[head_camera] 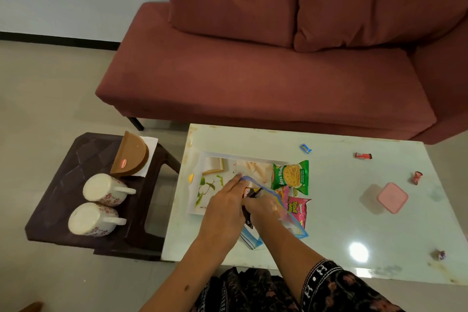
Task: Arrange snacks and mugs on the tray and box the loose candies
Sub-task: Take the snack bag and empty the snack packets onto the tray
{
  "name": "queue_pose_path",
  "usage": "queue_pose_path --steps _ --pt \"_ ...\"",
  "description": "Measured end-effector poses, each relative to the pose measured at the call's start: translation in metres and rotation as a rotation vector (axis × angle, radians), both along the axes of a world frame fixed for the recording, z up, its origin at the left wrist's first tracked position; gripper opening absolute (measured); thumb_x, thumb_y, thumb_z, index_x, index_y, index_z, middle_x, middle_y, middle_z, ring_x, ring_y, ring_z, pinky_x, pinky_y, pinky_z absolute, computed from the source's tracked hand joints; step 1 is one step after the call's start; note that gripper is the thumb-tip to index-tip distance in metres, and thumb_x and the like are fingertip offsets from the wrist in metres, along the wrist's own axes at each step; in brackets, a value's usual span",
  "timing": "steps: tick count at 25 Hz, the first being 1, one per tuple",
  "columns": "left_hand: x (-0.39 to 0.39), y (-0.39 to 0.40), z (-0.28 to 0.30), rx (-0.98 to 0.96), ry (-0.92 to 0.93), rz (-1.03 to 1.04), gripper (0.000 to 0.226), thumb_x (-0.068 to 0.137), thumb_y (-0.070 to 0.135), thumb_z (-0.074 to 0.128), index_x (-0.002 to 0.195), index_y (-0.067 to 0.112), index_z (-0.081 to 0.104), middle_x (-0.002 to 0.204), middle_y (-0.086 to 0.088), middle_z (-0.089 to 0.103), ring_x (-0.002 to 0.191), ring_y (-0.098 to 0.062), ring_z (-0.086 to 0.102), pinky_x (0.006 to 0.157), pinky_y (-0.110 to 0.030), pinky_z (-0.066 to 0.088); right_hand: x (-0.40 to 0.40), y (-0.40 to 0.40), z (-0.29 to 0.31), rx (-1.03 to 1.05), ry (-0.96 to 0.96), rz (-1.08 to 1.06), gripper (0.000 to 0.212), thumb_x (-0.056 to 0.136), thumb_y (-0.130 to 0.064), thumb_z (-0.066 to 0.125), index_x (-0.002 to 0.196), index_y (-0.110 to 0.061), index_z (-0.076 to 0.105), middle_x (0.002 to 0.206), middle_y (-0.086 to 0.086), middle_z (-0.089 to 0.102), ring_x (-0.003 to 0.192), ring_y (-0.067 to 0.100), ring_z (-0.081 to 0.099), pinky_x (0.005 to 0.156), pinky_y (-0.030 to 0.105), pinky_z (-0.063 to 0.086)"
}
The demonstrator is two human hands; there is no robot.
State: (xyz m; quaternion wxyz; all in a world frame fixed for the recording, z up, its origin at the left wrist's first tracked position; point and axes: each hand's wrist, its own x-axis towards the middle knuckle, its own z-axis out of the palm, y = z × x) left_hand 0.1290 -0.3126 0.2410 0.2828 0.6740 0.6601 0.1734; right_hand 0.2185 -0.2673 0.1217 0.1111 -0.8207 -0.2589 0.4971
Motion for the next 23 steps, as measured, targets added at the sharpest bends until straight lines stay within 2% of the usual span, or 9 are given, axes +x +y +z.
queue_pose_path --steps 2,5,7,9,10,14,17,20,23 --pt "-0.001 -0.002 -0.001 -0.005 0.006 0.003 0.049 0.088 0.005 0.051 0.135 0.018 0.042 0.146 0.003 0.04 0.128 -0.015 0.045 0.104 -0.025 0.037 -0.001 -0.002 -0.001 0.053 0.049 -0.056 0.036 0.072 -0.014 0.074 0.104 -0.001 0.067 0.08 0.008 0.062 0.065 0.021 0.058 0.056 0.025 0.044" --pt "-0.004 0.0 -0.001 -0.001 0.014 0.043 0.049 0.089 0.006 0.05 0.136 0.017 0.04 0.147 0.003 0.038 0.128 -0.016 0.045 0.104 -0.026 0.037 -0.003 -0.004 0.0 0.18 0.035 0.049 0.037 0.071 -0.011 0.075 0.106 -0.002 0.066 0.093 0.014 0.068 0.085 0.026 0.064 0.074 0.035 0.053" --pt "-0.006 0.002 -0.001 0.011 0.015 0.073 0.049 0.089 0.006 0.05 0.136 0.016 0.039 0.147 0.003 0.039 0.13 -0.017 0.043 0.105 -0.027 0.036 -0.003 -0.003 0.006 0.259 0.016 0.131 0.037 0.071 -0.017 0.076 0.104 -0.003 0.066 0.098 0.013 0.07 0.087 0.025 0.063 0.068 0.028 0.046" --pt "-0.008 0.006 -0.001 0.007 0.013 0.097 0.05 0.09 0.005 0.049 0.137 0.015 0.038 0.148 0.002 0.038 0.135 -0.02 0.037 0.107 -0.029 0.034 -0.002 -0.003 0.013 0.32 0.021 0.168 0.033 0.07 -0.022 0.077 0.098 -0.006 0.068 0.088 0.008 0.068 0.077 0.021 0.059 0.056 0.025 0.038" --pt "-0.009 0.008 -0.001 0.005 0.009 0.11 0.049 0.09 0.005 0.049 0.137 0.015 0.039 0.148 0.001 0.038 0.137 -0.022 0.034 0.108 -0.031 0.034 0.0 -0.003 0.018 0.347 0.051 0.157 0.03 0.07 -0.021 0.077 0.096 -0.008 0.069 0.084 0.007 0.068 0.076 0.022 0.06 0.054 0.024 0.038" --pt "-0.013 0.013 0.002 0.026 -0.002 0.123 0.047 0.088 0.008 0.052 0.133 0.011 0.043 0.146 -0.007 0.041 0.136 -0.025 0.036 0.107 -0.034 0.036 0.013 0.002 0.041 0.315 0.373 0.003 0.021 0.083 -0.007 0.065 0.104 -0.006 0.067 0.093 0.013 0.067 0.085 0.028 0.064 0.064 0.028 0.051" --pt "-0.016 0.018 0.001 0.06 -0.023 0.122 0.046 0.087 0.006 0.052 0.132 0.009 0.045 0.143 -0.01 0.044 0.133 -0.024 0.04 0.107 -0.034 0.037 0.029 0.003 0.071 0.392 0.372 0.03 0.016 0.08 -0.01 0.07 0.095 -0.005 0.069 0.079 0.006 0.07 0.066 0.014 0.065 0.055 0.021 0.053" --pt "-0.021 0.026 -0.002 0.057 -0.008 0.148 0.049 0.085 0.004 0.054 0.133 0.009 0.045 0.142 -0.01 0.046 0.13 -0.022 0.044 0.108 -0.03 0.034 0.053 0.004 0.105 0.501 0.42 -0.015 0.008 0.078 -0.008 0.071 0.085 -0.011 0.07 0.075 0.003 0.073 0.067 0.013 0.069 0.066 0.025 0.056" --pt "-0.027 0.032 -0.006 0.066 0.01 0.218 0.048 0.083 -0.003 0.052 0.131 0.004 0.046 0.14 -0.01 0.047 0.129 -0.022 0.045 0.104 -0.024 0.032 0.086 0.011 0.135 0.583 0.456 -0.127 0.012 0.087 -0.013 0.062 0.08 -0.019 0.069 0.067 -0.006 0.074 0.062 0.006 0.069 0.057 0.017 0.056"
